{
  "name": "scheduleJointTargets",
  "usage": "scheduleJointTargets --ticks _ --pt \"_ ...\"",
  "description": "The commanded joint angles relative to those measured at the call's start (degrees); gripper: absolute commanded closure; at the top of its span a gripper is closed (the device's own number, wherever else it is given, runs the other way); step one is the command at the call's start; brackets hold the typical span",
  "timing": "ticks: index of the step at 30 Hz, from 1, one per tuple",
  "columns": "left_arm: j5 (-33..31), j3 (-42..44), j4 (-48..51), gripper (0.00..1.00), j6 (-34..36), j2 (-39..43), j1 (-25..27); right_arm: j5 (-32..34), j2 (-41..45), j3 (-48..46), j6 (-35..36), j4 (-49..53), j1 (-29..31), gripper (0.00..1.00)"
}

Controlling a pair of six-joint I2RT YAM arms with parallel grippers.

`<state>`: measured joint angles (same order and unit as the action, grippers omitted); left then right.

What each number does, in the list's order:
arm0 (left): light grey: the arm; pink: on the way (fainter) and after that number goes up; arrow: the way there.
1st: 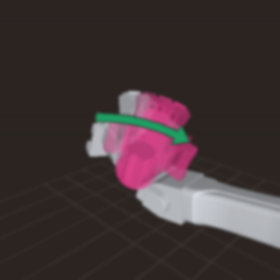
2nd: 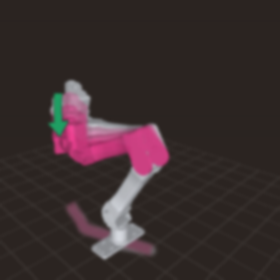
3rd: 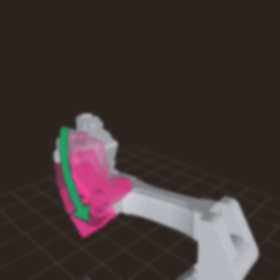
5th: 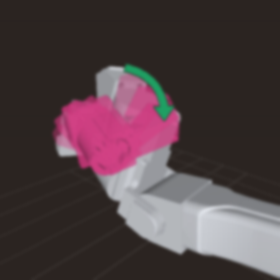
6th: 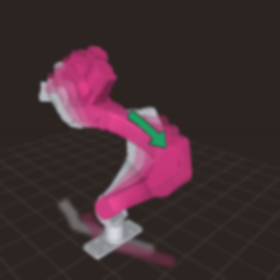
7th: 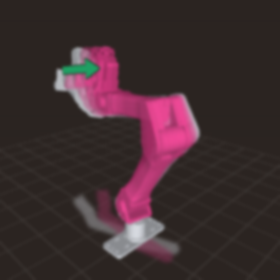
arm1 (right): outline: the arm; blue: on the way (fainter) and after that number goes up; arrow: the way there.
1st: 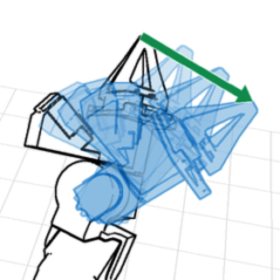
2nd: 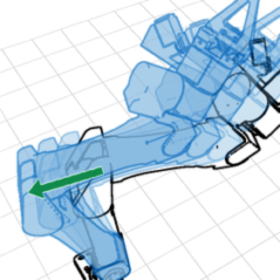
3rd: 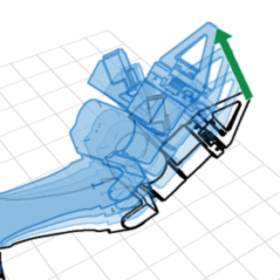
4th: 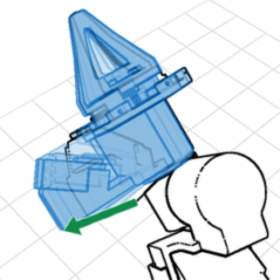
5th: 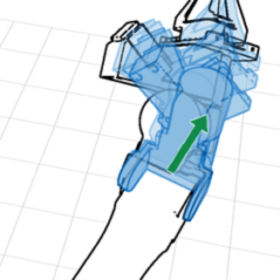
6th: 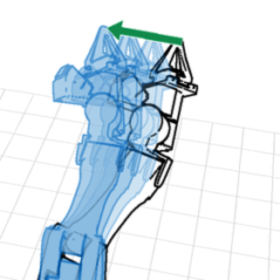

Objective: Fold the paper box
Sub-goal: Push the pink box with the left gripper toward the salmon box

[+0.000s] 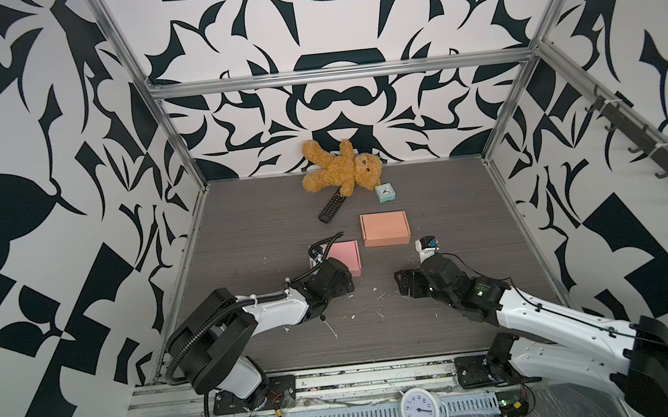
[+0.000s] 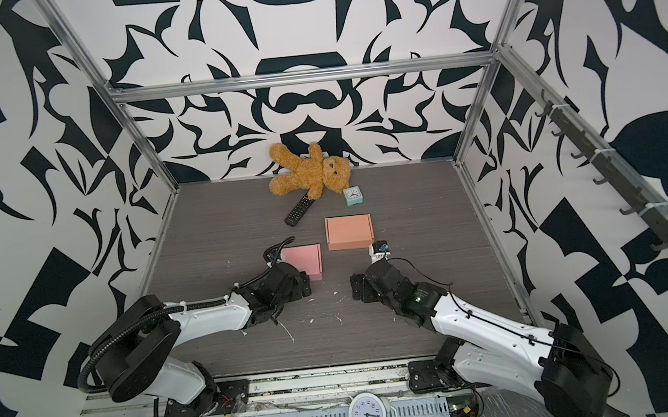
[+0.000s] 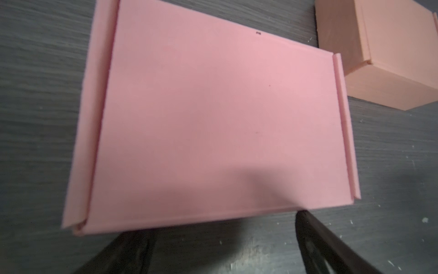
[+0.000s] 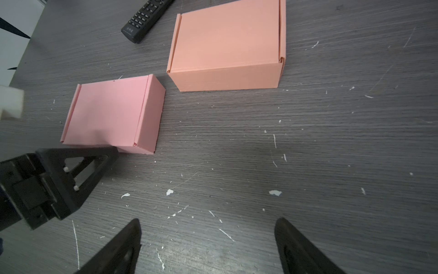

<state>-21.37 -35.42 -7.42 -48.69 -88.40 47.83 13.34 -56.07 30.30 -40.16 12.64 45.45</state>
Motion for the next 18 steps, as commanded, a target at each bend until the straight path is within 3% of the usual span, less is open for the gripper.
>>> scheduleJointTargets --ticks 1,18 --pt "2.2 -0.6 0.6 0.07 0.4 -2.3 -1.9 1.4 1.4 -0.2 -0.5 0.3 -0.3 0.1" --pt "4.3 -3.8 -5.3 0.08 4.9 -8.5 -8.6 1.9 2.5 -0.2 -0.2 2.1 -0.7 0.1"
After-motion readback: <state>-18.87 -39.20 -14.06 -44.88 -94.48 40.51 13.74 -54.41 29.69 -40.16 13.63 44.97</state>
